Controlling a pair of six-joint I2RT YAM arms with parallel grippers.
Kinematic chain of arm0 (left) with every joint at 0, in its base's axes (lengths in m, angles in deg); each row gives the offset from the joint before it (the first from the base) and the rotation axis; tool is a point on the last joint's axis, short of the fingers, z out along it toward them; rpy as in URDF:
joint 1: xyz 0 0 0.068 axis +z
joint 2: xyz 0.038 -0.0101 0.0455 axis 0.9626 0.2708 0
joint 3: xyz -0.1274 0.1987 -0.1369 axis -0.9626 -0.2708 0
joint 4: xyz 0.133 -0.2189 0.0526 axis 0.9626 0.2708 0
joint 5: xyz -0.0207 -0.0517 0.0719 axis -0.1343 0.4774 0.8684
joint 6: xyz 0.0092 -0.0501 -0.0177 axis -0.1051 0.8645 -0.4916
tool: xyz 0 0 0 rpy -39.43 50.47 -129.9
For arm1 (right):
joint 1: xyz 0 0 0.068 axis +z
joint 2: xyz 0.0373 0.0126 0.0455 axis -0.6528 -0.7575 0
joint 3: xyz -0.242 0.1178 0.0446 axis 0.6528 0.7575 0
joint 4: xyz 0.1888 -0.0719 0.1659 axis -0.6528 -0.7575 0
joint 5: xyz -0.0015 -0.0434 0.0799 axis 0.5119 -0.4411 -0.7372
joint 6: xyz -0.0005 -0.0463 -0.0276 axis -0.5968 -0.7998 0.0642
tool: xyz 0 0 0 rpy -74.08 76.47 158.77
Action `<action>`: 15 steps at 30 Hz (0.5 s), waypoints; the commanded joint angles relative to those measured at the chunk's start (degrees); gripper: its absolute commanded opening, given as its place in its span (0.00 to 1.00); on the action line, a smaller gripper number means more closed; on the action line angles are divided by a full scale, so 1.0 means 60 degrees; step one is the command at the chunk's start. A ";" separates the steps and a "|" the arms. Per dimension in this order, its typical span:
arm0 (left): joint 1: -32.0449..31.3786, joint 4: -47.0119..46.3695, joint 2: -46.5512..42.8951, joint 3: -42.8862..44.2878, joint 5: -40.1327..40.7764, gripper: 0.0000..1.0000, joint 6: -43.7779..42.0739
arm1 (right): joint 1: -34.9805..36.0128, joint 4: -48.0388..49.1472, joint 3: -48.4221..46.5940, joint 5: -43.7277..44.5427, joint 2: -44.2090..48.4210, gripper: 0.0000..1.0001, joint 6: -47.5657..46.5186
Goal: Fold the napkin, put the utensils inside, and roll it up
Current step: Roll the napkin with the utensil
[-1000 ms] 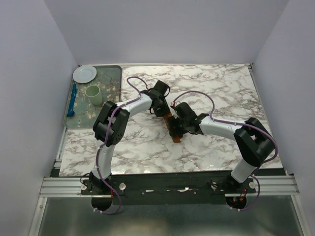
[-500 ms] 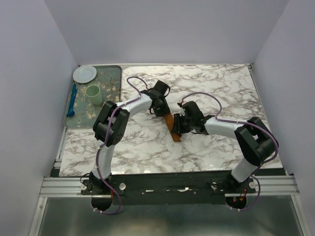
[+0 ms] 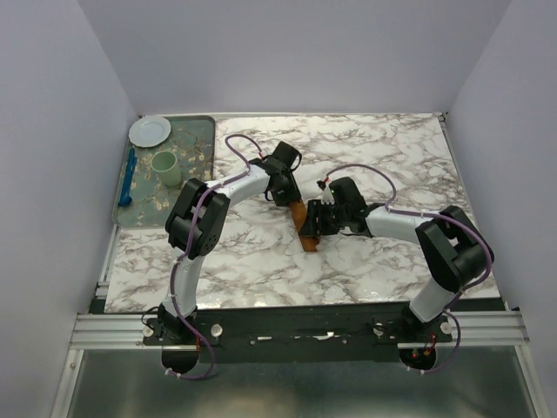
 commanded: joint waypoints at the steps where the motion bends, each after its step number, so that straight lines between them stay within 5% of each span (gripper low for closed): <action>1: -0.0046 -0.0072 0.0060 -0.0106 0.0150 0.44 -0.0301 | -0.0017 -0.1445 -0.0425 0.0192 -0.0018 0.63 -0.0805; 8: -0.0003 -0.0394 -0.0247 -0.0516 0.0150 0.51 -0.0521 | 0.0012 -0.2411 -0.1114 -0.0144 0.0479 0.72 -0.1216; 15: 0.0070 -0.0453 -0.0525 -0.0722 0.0004 0.67 -0.0726 | -0.0003 -0.2925 -0.1671 -0.0421 0.1037 0.75 -0.1260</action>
